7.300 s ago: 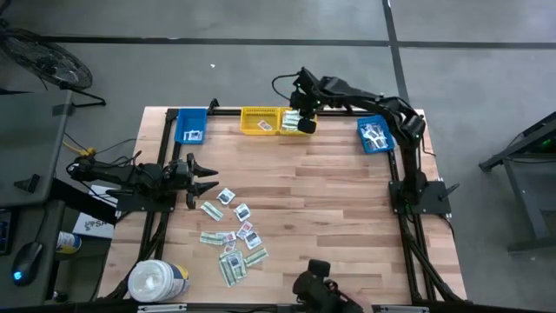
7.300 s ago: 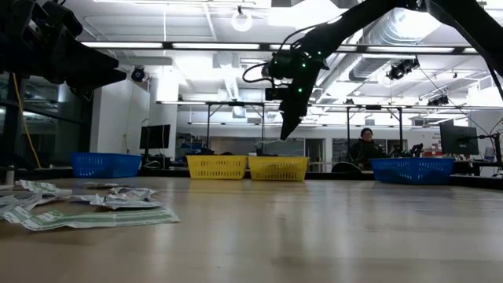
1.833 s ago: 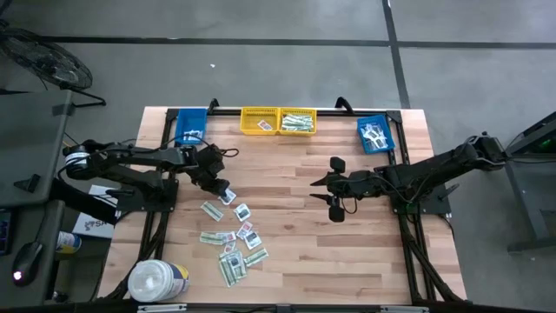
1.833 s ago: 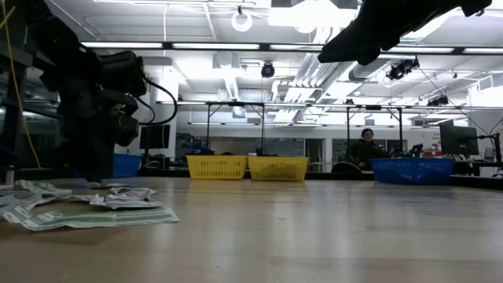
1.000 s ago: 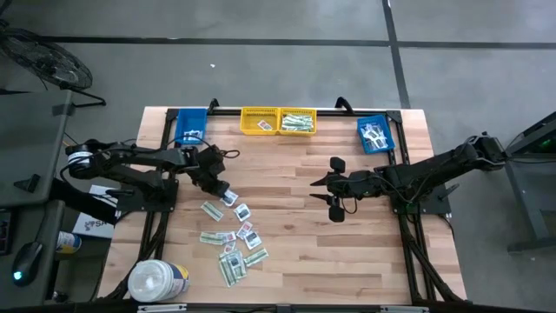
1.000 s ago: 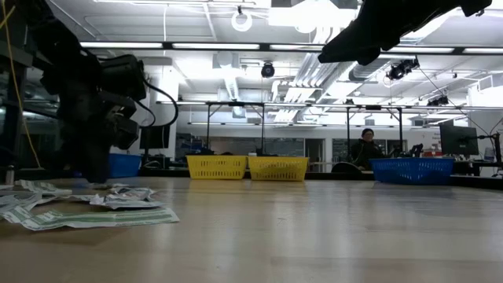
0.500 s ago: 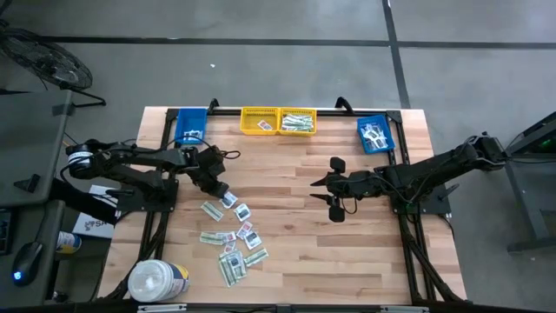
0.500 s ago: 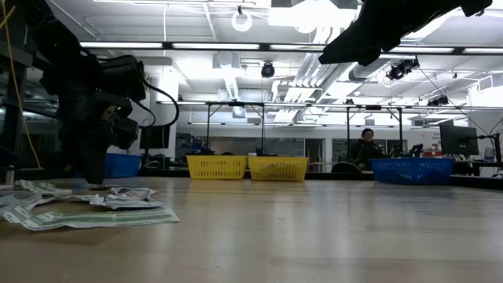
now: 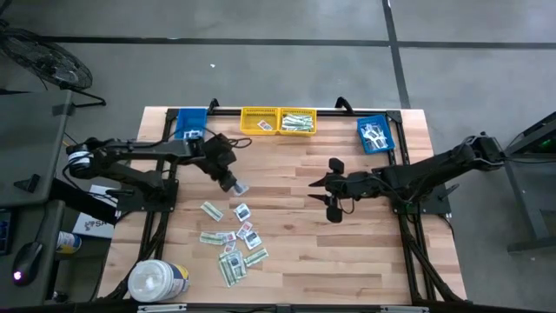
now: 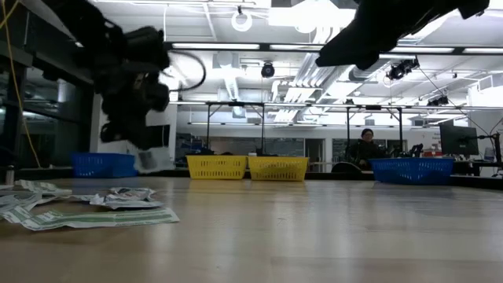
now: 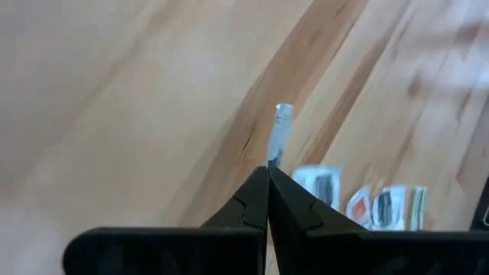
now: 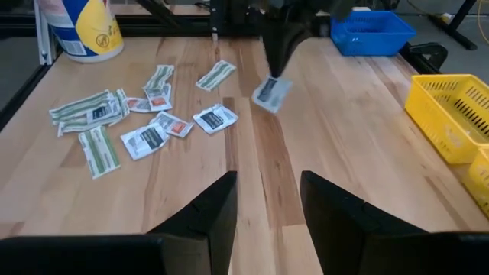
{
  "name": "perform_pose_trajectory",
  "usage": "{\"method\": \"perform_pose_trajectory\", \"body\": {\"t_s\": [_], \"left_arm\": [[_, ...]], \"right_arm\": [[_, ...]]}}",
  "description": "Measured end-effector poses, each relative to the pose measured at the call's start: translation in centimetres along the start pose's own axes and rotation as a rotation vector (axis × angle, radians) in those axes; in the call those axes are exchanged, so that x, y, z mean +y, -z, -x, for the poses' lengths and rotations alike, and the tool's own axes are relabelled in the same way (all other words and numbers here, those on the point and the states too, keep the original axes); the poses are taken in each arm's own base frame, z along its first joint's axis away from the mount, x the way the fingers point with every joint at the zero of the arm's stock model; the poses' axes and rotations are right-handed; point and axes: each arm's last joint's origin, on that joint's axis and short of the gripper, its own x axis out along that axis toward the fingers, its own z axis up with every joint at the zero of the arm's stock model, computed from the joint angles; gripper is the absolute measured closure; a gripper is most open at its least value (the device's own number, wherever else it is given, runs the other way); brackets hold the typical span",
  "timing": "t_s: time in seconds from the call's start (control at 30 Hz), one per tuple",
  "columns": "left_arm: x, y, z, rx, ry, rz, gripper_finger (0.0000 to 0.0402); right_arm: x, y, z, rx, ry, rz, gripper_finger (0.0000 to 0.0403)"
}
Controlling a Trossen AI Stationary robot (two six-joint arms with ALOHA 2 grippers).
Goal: Pick & Place First Aid Supplies
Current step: Put the black towelette pack into the right blue bin
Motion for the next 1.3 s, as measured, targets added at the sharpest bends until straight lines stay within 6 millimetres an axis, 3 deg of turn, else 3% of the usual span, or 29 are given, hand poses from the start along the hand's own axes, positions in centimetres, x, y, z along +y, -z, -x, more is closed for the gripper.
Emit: {"method": "perform_pose_trajectory", "body": {"t_s": [0.17,0.37,0.7,1.07,1.3], "left_arm": [[-2.6,-1.8,1.1,-0.106,-0.031,-0.135,0.0401],[-6.4,-3.1,1.9,-0.302,-0.048,-0.308,0.0401],[-11.2,-3.6,2.8,-0.641,-0.067,-0.541,0.0401],[-12.9,-3.4,3.3,-0.756,-0.036,-0.641,0.0401],[-12.9,-3.4,3.3,-0.757,-0.025,-0.652,0.0401]], "right_arm": [[0.5,0.3,-2.1,-0.035,-0.002,0.018,0.0265],[1.0,-0.3,-4.2,-0.207,0.07,0.02,0.0265],[1.3,0.3,-6.6,-0.306,0.173,-0.003,0.0265],[0.8,0.0,-6.5,-0.346,0.309,-0.008,0.0265],[-0.3,-0.8,-6.6,-0.411,0.239,-0.023,0.0265]]}}
